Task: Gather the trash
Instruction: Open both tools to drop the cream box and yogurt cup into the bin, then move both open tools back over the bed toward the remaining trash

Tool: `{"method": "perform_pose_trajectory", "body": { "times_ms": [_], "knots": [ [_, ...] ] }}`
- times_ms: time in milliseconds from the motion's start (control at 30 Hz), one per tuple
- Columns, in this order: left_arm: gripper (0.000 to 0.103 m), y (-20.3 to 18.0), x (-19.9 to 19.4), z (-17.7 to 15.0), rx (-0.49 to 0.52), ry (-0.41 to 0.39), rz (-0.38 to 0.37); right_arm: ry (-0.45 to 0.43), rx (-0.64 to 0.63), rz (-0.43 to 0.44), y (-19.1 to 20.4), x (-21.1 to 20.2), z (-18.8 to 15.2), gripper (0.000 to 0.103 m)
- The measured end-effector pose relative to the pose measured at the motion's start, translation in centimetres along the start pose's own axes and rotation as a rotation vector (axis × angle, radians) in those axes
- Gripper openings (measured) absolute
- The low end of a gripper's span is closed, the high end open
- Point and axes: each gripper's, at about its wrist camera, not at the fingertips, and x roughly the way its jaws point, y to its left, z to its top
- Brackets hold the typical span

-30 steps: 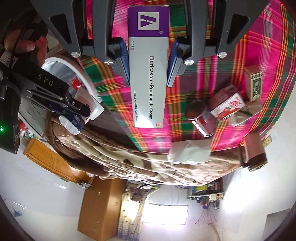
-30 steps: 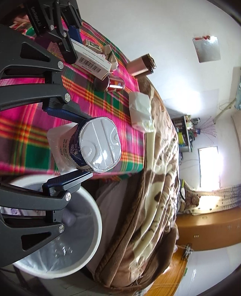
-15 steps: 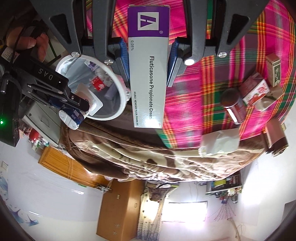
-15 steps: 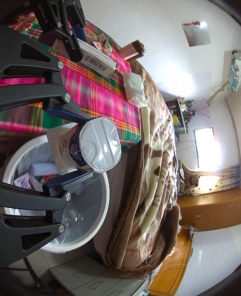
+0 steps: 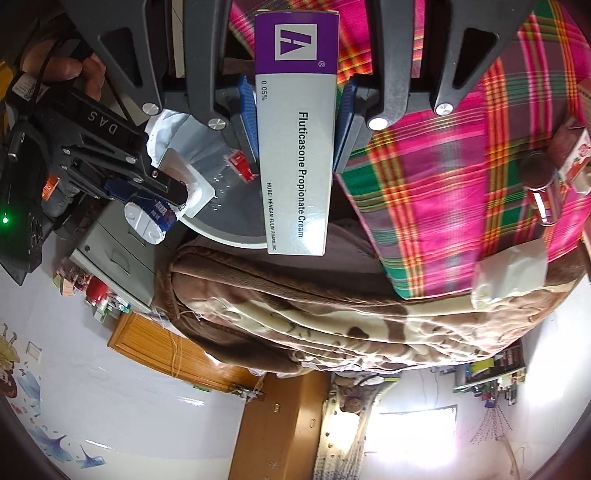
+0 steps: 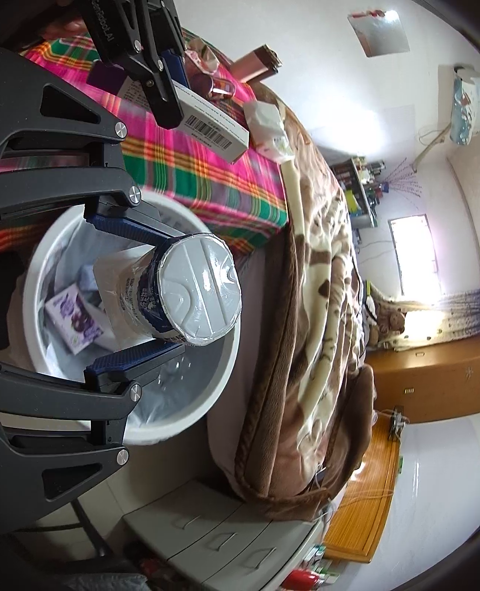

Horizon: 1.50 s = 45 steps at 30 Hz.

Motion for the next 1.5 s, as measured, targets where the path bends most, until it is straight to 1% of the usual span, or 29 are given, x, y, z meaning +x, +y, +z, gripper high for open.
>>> {"method": "perform_pose_trajectory", "body": {
  "times_ms": [267, 367, 467, 600, 767, 800, 833, 867, 900, 933, 967, 1233, 1500],
  "knots": [
    [0.038, -2.2, 2.5, 0.3, 0.033, 0.048, -0.050, 0.047, 0.025, -0.034, -1.8, 1.0, -0.5, 0.053],
    [0.038, -2.9, 3.4, 0.4, 0.051, 0.061, -0.047, 0.068, 0.037, -0.046, -2.4, 1.4, -0.9, 0.053],
    [0.038, -3.4, 4.2, 0.5, 0.049, 0.074, -0.061, 0.087, 0.043, -0.052, -2.8, 1.7, -1.2, 0.053],
    [0.038, -3.7, 5.0, 0.7, 0.046, 0.090, -0.059, 0.099, 0.046, -0.059, -3.2, 1.9, -1.5, 0.053],
    [0.042, -4.3, 5.7, 0.8, 0.052, 0.104, -0.069, 0.106, 0.058, -0.078, -3.7, 2.2, -1.5, 0.053],
    [0.046, -4.3, 5.8, 0.8, 0.051, 0.107, -0.070, 0.107, 0.062, -0.079, -3.8, 2.2, -1.5, 0.054],
    [0.054, -4.3, 5.8, 0.8, 0.054, 0.106, -0.071, 0.108, 0.069, -0.073, -4.0, 2.2, -1.5, 0.055],
    [0.058, -4.3, 5.7, 0.8, 0.055, 0.103, -0.070, 0.110, 0.075, -0.066, -4.1, 2.2, -1.6, 0.058],
    [0.060, -4.3, 5.6, 0.8, 0.052, 0.099, -0.073, 0.111, 0.083, -0.060, -4.2, 2.2, -1.6, 0.066],
    [0.060, -4.3, 5.5, 0.9, 0.050, 0.096, -0.079, 0.108, 0.084, -0.059, -4.2, 2.2, -1.7, 0.070],
    [0.060, -4.2, 5.4, 0.9, 0.049, 0.093, -0.081, 0.104, 0.084, -0.061, -4.2, 2.2, -1.7, 0.071],
    [0.061, -3.4, 4.2, 0.8, 0.036, 0.077, -0.067, 0.093, 0.095, -0.063, -3.9, 1.8, -1.6, 0.071],
    [0.063, -1.8, 2.5, 0.5, 0.021, 0.049, -0.049, 0.065, 0.078, -0.040, -2.5, 1.0, -1.3, 0.071]
  ]
}}
